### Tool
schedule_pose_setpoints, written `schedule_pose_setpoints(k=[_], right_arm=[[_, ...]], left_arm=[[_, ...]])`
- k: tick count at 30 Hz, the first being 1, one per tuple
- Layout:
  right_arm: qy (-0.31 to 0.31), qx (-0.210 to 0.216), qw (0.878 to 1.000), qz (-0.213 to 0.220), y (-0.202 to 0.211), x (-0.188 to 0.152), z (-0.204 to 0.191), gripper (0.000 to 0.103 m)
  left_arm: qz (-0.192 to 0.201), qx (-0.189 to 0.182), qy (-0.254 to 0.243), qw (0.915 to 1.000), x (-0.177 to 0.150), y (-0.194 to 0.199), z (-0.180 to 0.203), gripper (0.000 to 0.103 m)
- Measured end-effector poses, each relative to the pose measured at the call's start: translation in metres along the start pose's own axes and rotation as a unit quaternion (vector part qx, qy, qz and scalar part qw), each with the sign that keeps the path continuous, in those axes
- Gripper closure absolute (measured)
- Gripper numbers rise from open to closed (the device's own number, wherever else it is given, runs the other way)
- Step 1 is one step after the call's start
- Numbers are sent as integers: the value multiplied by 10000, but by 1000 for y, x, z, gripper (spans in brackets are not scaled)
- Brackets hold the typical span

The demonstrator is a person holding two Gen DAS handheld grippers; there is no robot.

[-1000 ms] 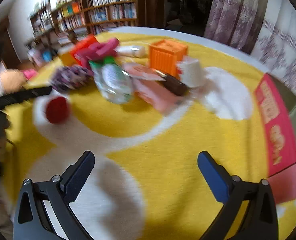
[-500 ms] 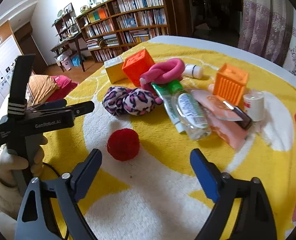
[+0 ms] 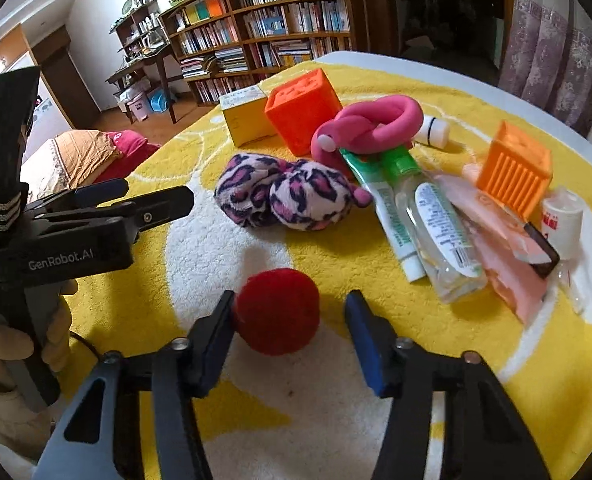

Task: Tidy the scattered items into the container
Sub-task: 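Grasp the red pom-pom ball with the right gripper, then grasp the leopard-print plush with the left gripper while the right holds the ball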

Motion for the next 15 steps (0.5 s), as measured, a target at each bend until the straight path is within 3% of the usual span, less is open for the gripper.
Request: schedule_pose_setpoints(k=[1,9,15], right_arm=[[-17,35,10000,12,1,-1,0,62],[-234,-226,9987,383,34,-12,26,62],[-453,-275,9974,489,46,-16,47,62]], left_arm=[[10,-37,-41,10000,2,1,4,0],[91,-259,-675,9973,22,2,53,0],[-75,-136,-1078,9941,28,-19,82,0]])
Point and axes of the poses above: each gripper's, at about its wrist camera, not at the fingertips, and y roughly against the way its jaws point, z to its right, x to its top, the point moved 4 cm from there along -y, roughly the way its jaws point, and after that the axes turned 9 degrees about -y, right-handed, at the moved point
